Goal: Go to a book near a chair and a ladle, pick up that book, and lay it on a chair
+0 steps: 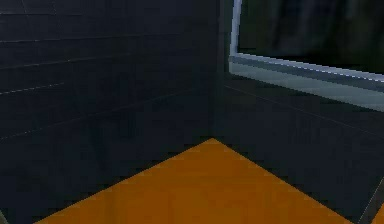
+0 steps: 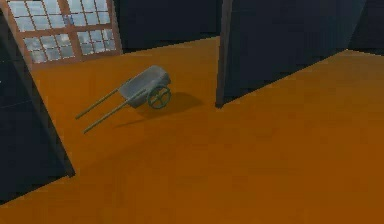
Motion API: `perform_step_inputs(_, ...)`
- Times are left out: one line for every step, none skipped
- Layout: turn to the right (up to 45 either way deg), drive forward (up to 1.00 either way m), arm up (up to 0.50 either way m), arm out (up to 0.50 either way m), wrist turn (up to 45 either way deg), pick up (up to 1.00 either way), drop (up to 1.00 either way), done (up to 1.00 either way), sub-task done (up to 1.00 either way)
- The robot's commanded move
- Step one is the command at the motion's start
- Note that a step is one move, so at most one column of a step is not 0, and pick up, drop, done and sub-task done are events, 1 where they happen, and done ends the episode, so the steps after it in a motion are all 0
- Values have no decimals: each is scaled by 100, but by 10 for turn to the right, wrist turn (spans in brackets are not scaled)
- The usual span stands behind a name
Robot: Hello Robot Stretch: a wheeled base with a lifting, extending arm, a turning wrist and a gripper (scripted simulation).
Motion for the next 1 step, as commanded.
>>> perform_step_inputs(90, 0, 0, 0, 0, 0, 0, 0, 0)
